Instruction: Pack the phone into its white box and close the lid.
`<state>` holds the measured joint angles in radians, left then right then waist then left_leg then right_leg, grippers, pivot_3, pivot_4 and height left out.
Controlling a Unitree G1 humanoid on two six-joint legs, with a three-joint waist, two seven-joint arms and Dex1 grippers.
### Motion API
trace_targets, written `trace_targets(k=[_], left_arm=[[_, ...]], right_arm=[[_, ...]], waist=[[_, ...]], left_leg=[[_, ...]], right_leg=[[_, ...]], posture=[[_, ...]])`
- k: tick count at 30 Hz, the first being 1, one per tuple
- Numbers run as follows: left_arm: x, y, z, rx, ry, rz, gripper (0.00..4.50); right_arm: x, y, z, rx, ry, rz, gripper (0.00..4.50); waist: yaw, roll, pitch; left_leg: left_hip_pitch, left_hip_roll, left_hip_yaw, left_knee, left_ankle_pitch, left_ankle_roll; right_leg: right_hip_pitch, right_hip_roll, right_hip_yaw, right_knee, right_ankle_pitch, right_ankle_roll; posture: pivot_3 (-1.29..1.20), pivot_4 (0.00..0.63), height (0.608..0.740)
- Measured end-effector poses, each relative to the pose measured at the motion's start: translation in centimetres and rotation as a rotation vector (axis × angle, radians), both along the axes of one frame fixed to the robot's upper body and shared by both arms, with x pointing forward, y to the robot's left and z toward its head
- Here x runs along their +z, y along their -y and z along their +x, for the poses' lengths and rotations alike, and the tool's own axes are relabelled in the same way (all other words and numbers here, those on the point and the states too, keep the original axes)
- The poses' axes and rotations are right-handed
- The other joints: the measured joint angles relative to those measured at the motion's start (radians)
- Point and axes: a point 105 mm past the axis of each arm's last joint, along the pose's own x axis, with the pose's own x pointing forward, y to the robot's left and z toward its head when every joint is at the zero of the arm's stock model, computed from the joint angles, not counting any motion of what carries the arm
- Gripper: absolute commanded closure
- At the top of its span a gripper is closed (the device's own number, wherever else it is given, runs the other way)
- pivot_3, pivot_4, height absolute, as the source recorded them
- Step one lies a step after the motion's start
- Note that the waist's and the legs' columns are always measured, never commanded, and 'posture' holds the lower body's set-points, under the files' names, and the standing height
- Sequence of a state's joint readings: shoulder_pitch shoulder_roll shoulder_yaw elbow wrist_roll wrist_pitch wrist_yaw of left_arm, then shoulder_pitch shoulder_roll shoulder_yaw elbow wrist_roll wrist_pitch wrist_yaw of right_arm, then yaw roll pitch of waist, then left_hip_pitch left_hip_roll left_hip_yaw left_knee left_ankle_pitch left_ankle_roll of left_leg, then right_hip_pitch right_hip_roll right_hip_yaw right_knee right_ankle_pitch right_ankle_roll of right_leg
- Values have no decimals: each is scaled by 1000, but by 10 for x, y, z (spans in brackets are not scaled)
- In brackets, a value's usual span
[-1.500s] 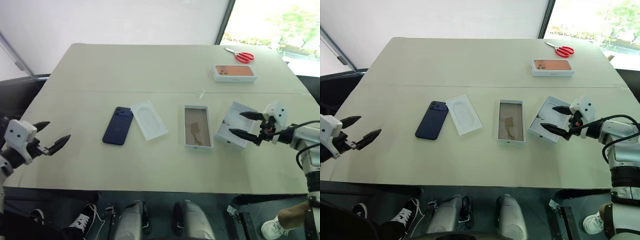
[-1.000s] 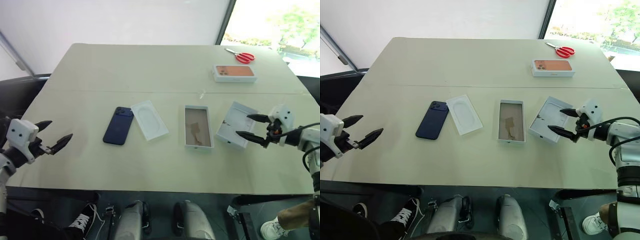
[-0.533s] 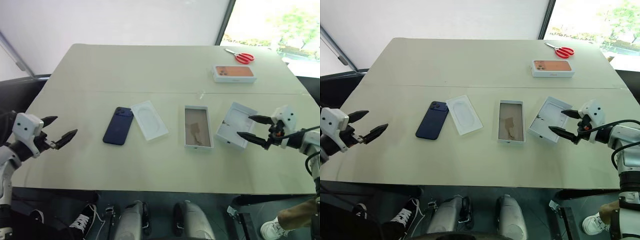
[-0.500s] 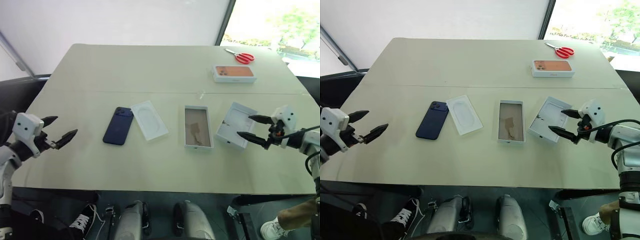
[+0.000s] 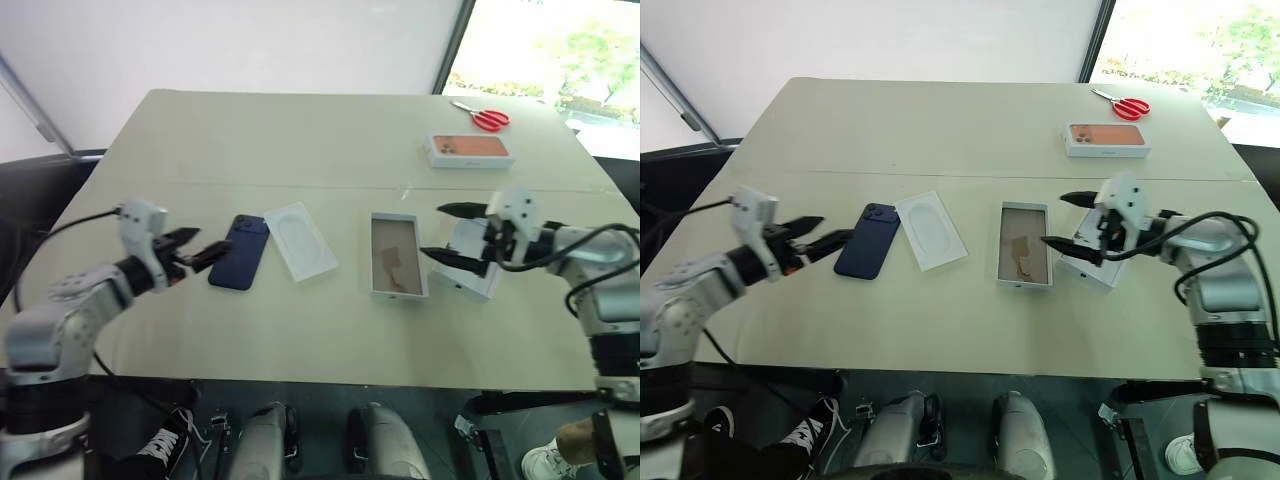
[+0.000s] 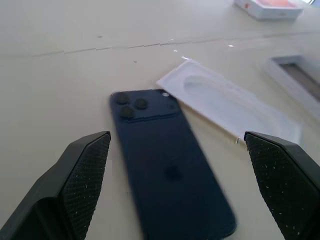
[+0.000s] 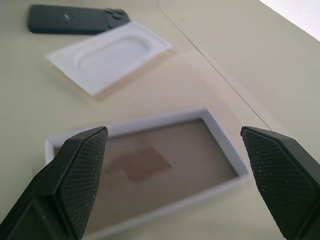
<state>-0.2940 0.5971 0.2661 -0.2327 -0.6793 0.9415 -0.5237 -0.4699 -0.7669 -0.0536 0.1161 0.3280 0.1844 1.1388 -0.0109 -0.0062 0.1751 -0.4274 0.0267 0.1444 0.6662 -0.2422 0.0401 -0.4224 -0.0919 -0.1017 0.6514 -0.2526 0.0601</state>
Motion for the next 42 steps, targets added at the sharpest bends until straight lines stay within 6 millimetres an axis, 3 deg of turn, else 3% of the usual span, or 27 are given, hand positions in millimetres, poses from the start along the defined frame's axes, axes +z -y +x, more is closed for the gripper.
trace_targets(k=[4, 7, 9, 14, 23, 42], left_arm=[[-16, 28, 2, -8, -124, -52, 0], [-12, 56, 4, -54, -167, -195, 0], [-9, 63, 5, -61, -177, -241, 0], [-5, 66, 16, -3, -213, -336, 0], [-21, 65, 23, 80, -347, -542, 0], [-30, 76, 27, 95, -437, -591, 0]], right_arm=[[7, -8, 5, 8, 24, 14, 44], [4, -11, 5, 18, 16, 4, 44], [0, -12, 5, 21, 6, 8, 44], [-4, -10, 5, 14, -4, 9, 44], [-7, -8, 5, -4, 1, 10, 44], [-12, -5, 5, -28, 14, -7, 44]], waist=[[2, 0, 0], [4, -2, 0], [1, -2, 0], [0, -2, 0], [3, -2, 0], [1, -2, 0]], left_leg=[[0, 0, 0, 0, 0, 0], [0, 0, -1, 1, 0, 0], [1, 0, -1, 1, 0, 0], [1, 0, -1, 1, 0, 0], [1, 0, -1, 1, 0, 0], [1, 0, -1, 1, 0, -1]], right_leg=[[0, 0, 0, 0, 0, 0], [2, 0, 0, 0, 0, 0], [2, 1, 0, 0, 0, 0], [2, 1, 0, 0, 0, 0], [2, 1, 0, -1, 0, 0], [2, 2, 0, -1, 0, 0]], posture=[[0, 150, 738], [0, 150, 738], [0, 150, 738], [0, 150, 738], [0, 150, 738], [0, 150, 738]])
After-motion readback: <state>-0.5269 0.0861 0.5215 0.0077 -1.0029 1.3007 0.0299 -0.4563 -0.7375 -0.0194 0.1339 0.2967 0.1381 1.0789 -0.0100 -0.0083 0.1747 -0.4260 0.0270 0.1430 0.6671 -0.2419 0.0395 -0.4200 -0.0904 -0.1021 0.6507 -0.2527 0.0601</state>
